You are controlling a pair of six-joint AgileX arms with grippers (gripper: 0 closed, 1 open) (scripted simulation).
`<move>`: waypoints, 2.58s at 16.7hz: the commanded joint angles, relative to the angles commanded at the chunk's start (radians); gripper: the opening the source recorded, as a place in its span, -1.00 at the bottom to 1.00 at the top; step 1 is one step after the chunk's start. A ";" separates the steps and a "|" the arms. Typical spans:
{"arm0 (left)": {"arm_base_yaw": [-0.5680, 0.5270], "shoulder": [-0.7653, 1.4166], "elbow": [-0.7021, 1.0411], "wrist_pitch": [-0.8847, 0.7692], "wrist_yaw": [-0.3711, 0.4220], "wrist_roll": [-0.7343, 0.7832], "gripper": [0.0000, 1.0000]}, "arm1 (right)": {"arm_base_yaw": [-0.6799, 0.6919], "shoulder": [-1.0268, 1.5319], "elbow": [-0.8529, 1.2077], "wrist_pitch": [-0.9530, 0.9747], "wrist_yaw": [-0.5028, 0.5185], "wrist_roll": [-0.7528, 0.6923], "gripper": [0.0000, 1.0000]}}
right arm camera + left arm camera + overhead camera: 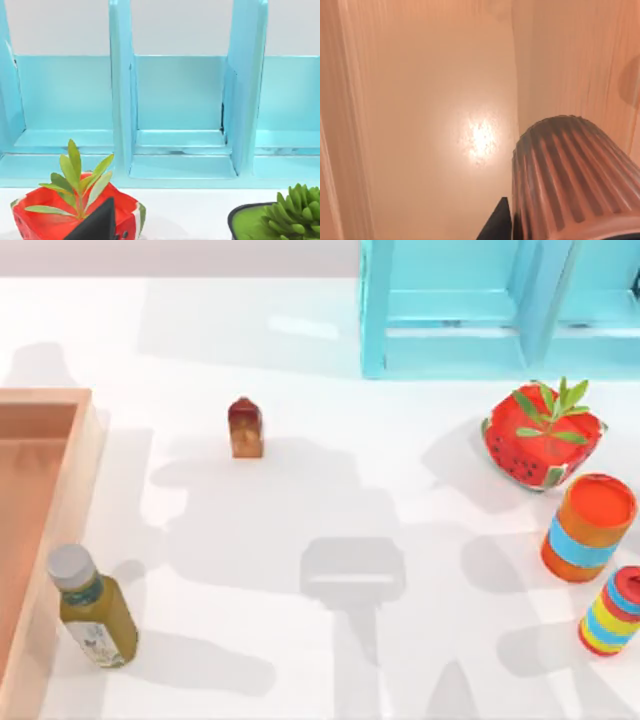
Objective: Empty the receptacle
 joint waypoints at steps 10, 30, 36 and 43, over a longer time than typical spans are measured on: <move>-0.462 0.068 -0.145 0.126 0.013 -0.452 -1.00 | 0.000 0.000 0.000 0.000 0.000 0.000 1.00; -0.864 0.083 -0.397 0.483 -0.002 -0.863 -1.00 | 0.000 0.000 0.000 0.000 0.000 0.000 1.00; -0.864 0.086 -0.407 0.495 -0.002 -0.863 -0.85 | 0.000 0.000 0.000 0.000 0.000 0.000 1.00; -0.864 0.086 -0.407 0.495 -0.002 -0.863 0.21 | 0.000 0.000 0.000 0.000 0.000 0.000 1.00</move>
